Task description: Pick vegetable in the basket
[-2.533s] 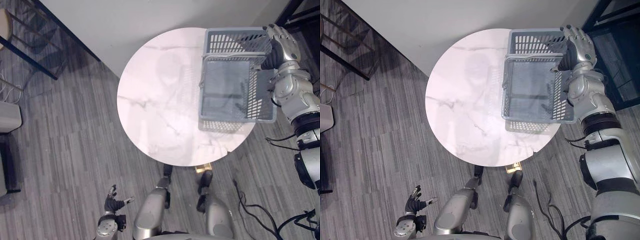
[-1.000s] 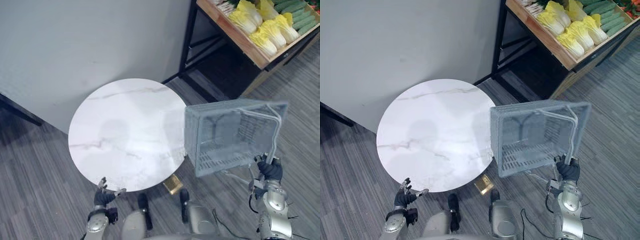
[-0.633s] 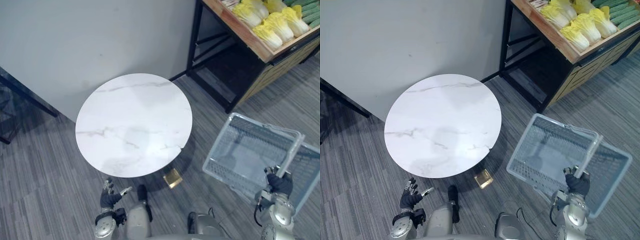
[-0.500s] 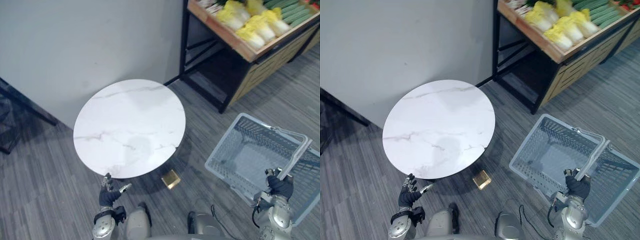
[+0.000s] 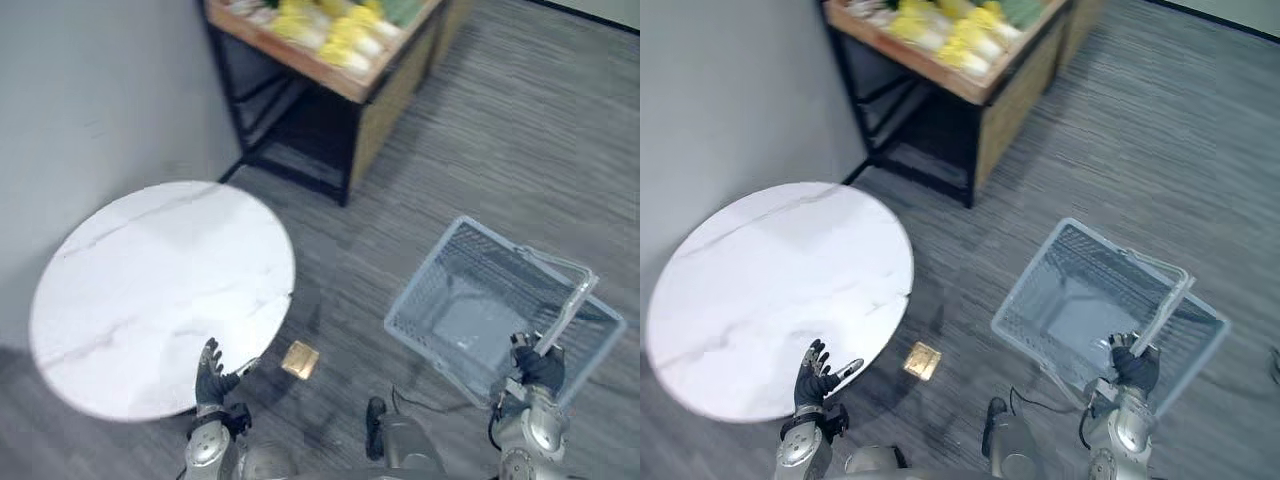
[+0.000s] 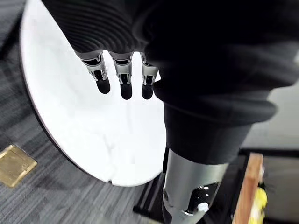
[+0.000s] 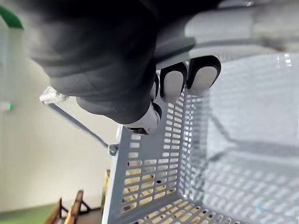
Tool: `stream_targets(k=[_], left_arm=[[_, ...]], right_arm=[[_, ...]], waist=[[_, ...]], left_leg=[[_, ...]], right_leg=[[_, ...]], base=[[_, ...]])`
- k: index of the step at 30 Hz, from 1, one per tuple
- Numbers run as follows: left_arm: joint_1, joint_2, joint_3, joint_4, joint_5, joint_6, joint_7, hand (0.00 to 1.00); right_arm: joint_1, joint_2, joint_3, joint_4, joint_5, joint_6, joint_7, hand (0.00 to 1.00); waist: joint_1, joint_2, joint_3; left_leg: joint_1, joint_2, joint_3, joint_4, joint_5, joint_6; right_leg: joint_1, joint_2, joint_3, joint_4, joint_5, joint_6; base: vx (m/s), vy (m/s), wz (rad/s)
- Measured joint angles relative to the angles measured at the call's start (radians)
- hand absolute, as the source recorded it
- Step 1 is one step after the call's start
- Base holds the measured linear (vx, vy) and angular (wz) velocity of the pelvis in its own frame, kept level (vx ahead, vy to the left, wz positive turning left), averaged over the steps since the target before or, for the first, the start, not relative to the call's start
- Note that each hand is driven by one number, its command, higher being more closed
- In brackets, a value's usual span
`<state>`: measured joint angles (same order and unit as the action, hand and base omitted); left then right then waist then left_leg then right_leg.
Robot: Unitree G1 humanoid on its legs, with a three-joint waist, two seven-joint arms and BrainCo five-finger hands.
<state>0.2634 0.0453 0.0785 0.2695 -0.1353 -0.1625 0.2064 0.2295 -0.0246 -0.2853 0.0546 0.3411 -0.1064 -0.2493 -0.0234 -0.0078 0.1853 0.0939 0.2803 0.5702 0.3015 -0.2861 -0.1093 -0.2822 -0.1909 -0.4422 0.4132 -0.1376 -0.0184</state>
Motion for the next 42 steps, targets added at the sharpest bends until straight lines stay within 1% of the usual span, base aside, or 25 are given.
stream_targets(k=[4,6,7,9,11,14,15,16,17,19,20,22,23,24,26,28,30,31,32,33,34,37,39,40,42], left_arm=[[-0.046,0.003,-0.003,0.063,-0.001,0.002,-0.011,0.0],[-0.047,-0.015,-0.012,0.074,-0.001,0.002,-0.014,0.0],[-0.044,-0.022,-0.013,0.087,-0.002,0.002,-0.015,0.0],[-0.045,-0.023,-0.024,0.11,-0.003,0.0,-0.015,0.0],[-0.036,-0.024,-0.026,0.113,-0.011,0.0,-0.013,0.0],[-0.025,-0.025,-0.027,0.11,-0.011,-0.001,-0.01,0.0],[-0.017,-0.029,-0.028,0.104,-0.011,-0.001,-0.009,0.0],[-0.013,-0.029,-0.029,0.107,-0.011,0.0,-0.009,0.0],[-0.017,-0.012,-0.03,0.108,-0.01,0.001,-0.008,0.0],[-0.052,-0.014,-0.028,0.082,-0.01,0.001,-0.005,0.0],[-0.05,-0.018,-0.029,0.08,-0.01,0.001,-0.005,0.0],[-0.031,-0.029,-0.033,0.08,-0.01,0.002,-0.006,0.0],[-0.023,-0.021,-0.034,0.073,-0.01,0.002,-0.006,0.0],[-0.021,-0.001,-0.045,0.055,-0.01,0.006,-0.005,0.0],[-0.019,0.01,-0.051,0.02,-0.01,0.006,0.001,0.0],[-0.023,0.016,-0.054,-0.012,-0.01,0.0,0.014,0.0],[-0.048,0.019,-0.064,-0.016,-0.01,-0.001,0.014,0.0],[-0.066,0.018,-0.069,-0.017,-0.01,-0.001,0.014,0.0],[-0.069,0.019,-0.071,-0.024,-0.01,-0.003,0.015,0.0],[-0.07,0.018,-0.075,-0.024,-0.01,-0.003,0.015,0.0],[-0.078,-0.012,-0.077,-0.013,-0.009,0.001,0.018,0.0],[-0.066,-0.04,-0.072,-0.042,-0.009,-0.001,0.017,0.0],[-0.044,-0.075,-0.068,-0.101,-0.01,-0.001,0.016,0.0],[-0.016,-0.079,-0.072,-0.143,-0.01,-0.005,0.011,0.0],[-0.006,-0.079,-0.076,-0.172,-0.012,-0.01,0.011,0.0]], right_arm=[[-0.059,-0.042,0.069,0.089,-0.012,0.007,0.047,1.0],[-0.061,-0.048,0.094,0.105,-0.035,0.033,0.06,1.0],[-0.061,-0.056,0.113,0.12,-0.04,0.04,0.059,1.0],[-0.064,-0.068,0.127,0.128,-0.046,0.041,0.056,1.0],[-0.069,-0.074,0.115,0.128,-0.047,0.039,0.052,1.0],[-0.069,-0.112,0.095,0.133,-0.07,0.039,0.043,1.0],[-0.07,-0.14,0.088,0.139,-0.078,0.038,0.035,1.0],[-0.076,-0.144,0.089,0.155,-0.079,0.037,0.034,1.0],[-0.08,-0.137,0.086,0.172,-0.079,0.037,0.03,1.0],[-0.087,-0.138,0.071,0.182,-0.079,0.035,0.032,1.0],[-0.091,-0.136,0.077,0.193,-0.081,0.035,0.035,1.0],[-0.109,-0.12,0.084,0.234,-0.104,0.036,0.039,1.0],[-0.11,-0.105,0.09,0.247,-0.118,0.045,0.039,1.0],[-0.101,-0.09,0.097,0.248,-0.121,0.046,0.04,1.0],[-0.097,-0.083,0.103,0.248,-0.135,0.05,0.048,1.0],[-0.097,-0.081,0.114,0.246,-0.149,0.049,0.058,1.0],[-0.098,-0.082,0.121,0.235,-0.153,0.048,0.059,1.0],[-0.107,-0.083,0.117,0.234,-0.152,0.048,0.058,1.0],[-0.109,-0.082,0.117,0.232,-0.153,0.047,0.058,1.0],[-0.104,-0.084,0.117,0.232,-0.153,0.047,0.057,1.0],[-0.105,-0.108,0.118,0.24,-0.154,0.05,0.056,1.0],[-0.097,-0.099,0.118,0.184,-0.155,0.053,0.056,1.0],[-0.049,-0.089,0.124,0.116,-0.153,0.053,0.056,1.0],[-0.035,-0.064,0.128,0.083,-0.151,0.053,0.052,1.0],[-0.022,-0.047,0.108,0.056,-0.147,0.046,0.034,1.0]], waist=[[-0.022,0.023,0.003],[-0.018,0.051,0.015],[-0.018,0.063,0.021],[-0.009,0.066,0.026],[0.005,0.063,0.031],[0.03,0.066,0.036],[0.042,0.1,0.037],[0.044,0.104,0.036],[0.033,0.056,0.024],[0.044,0.036,0.022],[0.044,0.034,0.022],[0.043,0.034,0.021],[0.037,0.032,0.022],[0.03,0.03,0.023],[0.024,0.038,0.027],[0.011,0.046,0.028],[0.003,0.053,0.032],[-0.011,0.062,0.034],[-0.019,0.059,0.033],[-0.024,0.054,0.034],[-0.013,0.091,0.036],[-0.016,0.101,0.039],[-0.007,0.105,0.051],[0.015,0.103,0.059],[0.043,0.096,0.064]], left_leg=[[0.019,0.034,-0.002,0.087,-0.001,0.007],[-0.019,0.098,-0.081,0.32,0.048,0.083],[-0.063,0.113,-0.173,0.485,0.167,0.13],[-0.167,0.055,-0.315,0.661,0.096,0.069],[-0.287,-0.04,-0.379,0.67,0.012,0.071],[-0.404,-0.127,-0.377,0.372,0.006,0.049],[-0.413,-0.138,-0.385,0.15,0.11,0.047],[-0.4,-0.144,-0.382,0.147,0.146,0.106],[-0.386,-0.199,-0.366,0.131,0.129,0.106],[-0.424,-0.249,-0.379,0.205,0.058,0.178],[-0.416,-0.261,-0.379,0.215,0.036,0.185],[-0.344,-0.294,-0.38,0.198,-0.011,0.197],[-0.28,-0.314,-0.395,0.172,-0.032,0.203],[-0.218,-0.331,-0.421,0.143,-0.043,0.213],[-0.104,-0.341,-0.462,0.06,-0.044,0.215],[-0.009,-0.331,-0.509,-0.006,-0.043,0.216],[0.042,-0.313,-0.549,-0.026,-0.044,0.215],[0.06,-0.29,-0.569,-0.022,-0.051,0.2],[0.087,-0.279,-0.596,-0.019,-0.076,0.148],[0.103,-0.276,-0.606,-0.013,-0.095,0.115],[0.127,-0.229,-0.631,0.008,-0.108,0.091],[0.101,-0.199,-0.662,0.16,0.013,0.049],[-0.025,-0.159,-0.641,0.476,0.214,0.043],[-0.116,-0.108,-0.6,0.675,0.229,0.032],[-0.269,-0.062,-0.507,0.815,0.114,0.041]], right_leg=[[-0.065,0.078,0.112,0.058,-0.015,-0.02],[-0.016,0.14,0.178,0.051,-0.022,-0.031],[0.037,0.166,0.233,0.026,-0.026,-0.038],[0.093,0.179,0.307,-0.022,-0.041,-0.049],[0.175,0.163,0.379,-0.092,-0.049,-0.036],[0.268,0.101,0.392,-0.146,-0.085,0.035],[0.302,0.115,0.391,-0.149,-0.112,0.078],[0.323,0.107,0.402,-0.153,-0.121,0.089],[0.343,0.055,0.403,-0.186,-0.119,0.101],[0.379,0.01,0.382,-0.227,-0.109,0.136],[0.383,-0.002,0.383,-0.207,-0.111,0.147],[0.332,-0.035,0.394,0.017,-0.109,0.189],[0.241,-0.054,0.411,0.274,-0.049,0.269],[0.155,-0.055,0.421,0.51,-0.056,0.251],[0.067,-0.045,0.376,0.637,-0.115,0.152],[-0.004,-0.025,0.295,0.57,-0.165,0.08],[-0.097,0.015,0.285,0.416,-0.175,0.058],[-0.147,0.046,0.312,0.246,-0.139,0.078],[-0.159,0.073,0.36,0.047,-0.03,0.087],[-0.156,0.08,0.384,-0.004,0.111,0.088],[-0.142,0.108,0.38,0.039,0.18,0.046],[-0.09,0.1,0.316,0.159,0.021,0.011],[0.032,0.109,0.271,0.112,-0.024,-0.007],[0.128,0.137,0.26,0.034,-0.035,-0.013],[0.271,0.151,0.233,-0.08,-0.036,-0.014]], base=[[0.19,-0.166,-1.38],[0.3,-0.124,-1.36],[0.32,0.01,-1.36],[0.38,0.126,-1.25],[0.34,0.16,-0.86],[0.34,0.25,-0.53],[0.38,0.324,-0.44],[0.57,0.363,-0.04],[0.51,0.258,0.39],[0.53,0.274,0.5],[0.47,0.258,0.24],[0.51,0.24,0.17],[0.62,0.207,0.36],[0.53,0.112,0.45],[0.56,0.027,0.53],[0.56,-0.045,0.62],[0.5,-0.124,0.73],[0.68,-0.239,1.05],[0.69,-0.251,1.09],[0.73,-0.281,0.8],[0.62,-0.252,0.42],[0.59,-0.268,0.59],[0.54,-0.229,0.62],[0.51,-0.125,0.21],[0.5,-0.116,0.18]])
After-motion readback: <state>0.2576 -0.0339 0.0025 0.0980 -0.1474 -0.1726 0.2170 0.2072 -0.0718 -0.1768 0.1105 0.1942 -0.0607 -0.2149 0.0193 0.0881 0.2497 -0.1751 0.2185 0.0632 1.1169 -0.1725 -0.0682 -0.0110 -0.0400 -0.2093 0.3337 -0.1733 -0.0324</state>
